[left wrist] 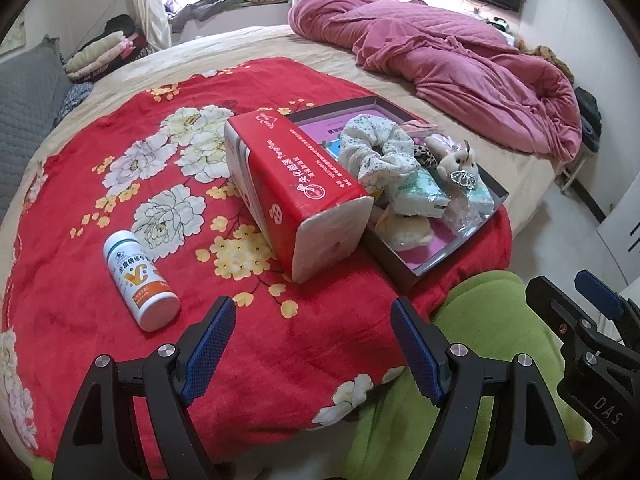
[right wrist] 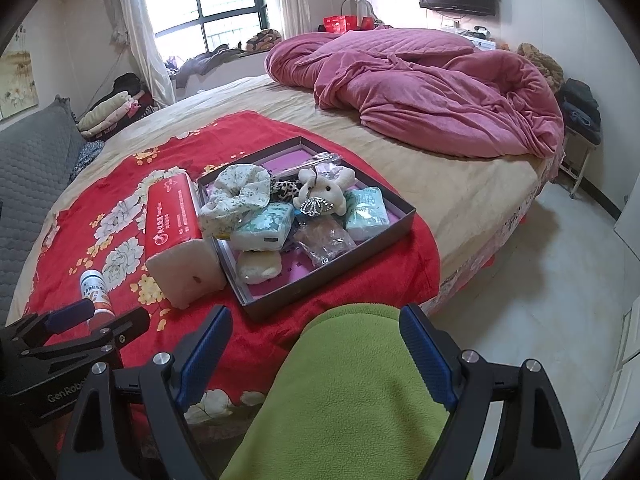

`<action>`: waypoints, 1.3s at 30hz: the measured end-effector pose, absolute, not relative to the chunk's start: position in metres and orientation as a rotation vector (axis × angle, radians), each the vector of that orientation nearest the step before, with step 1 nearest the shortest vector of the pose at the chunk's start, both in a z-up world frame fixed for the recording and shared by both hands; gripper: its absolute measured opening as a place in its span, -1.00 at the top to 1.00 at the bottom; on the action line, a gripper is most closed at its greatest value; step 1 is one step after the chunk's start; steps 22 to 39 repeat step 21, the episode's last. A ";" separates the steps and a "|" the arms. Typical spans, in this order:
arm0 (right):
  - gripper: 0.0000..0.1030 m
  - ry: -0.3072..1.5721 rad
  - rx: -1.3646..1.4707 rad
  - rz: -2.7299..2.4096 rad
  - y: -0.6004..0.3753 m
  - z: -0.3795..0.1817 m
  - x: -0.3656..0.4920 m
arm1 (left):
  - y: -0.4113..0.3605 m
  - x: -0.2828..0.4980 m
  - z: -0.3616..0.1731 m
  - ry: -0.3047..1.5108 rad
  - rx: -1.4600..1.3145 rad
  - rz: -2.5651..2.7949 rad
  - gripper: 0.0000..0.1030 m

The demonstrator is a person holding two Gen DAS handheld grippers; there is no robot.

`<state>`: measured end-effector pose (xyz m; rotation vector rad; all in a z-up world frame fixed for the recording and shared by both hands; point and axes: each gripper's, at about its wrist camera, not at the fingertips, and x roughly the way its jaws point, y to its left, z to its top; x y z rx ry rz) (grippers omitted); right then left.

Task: Organize soft objects

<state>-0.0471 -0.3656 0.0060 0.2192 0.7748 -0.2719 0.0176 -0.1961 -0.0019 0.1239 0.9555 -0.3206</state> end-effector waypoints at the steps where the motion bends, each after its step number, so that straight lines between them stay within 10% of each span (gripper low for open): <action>1: -0.65 0.776 0.220 -0.272 -0.366 0.006 -0.048 | -0.196 0.018 -0.002 0.957 0.123 -0.318 -0.56; 39: -0.65 0.772 0.195 -0.267 -0.362 0.011 -0.046 | -0.170 0.033 0.012 0.937 -0.007 -0.375 -0.56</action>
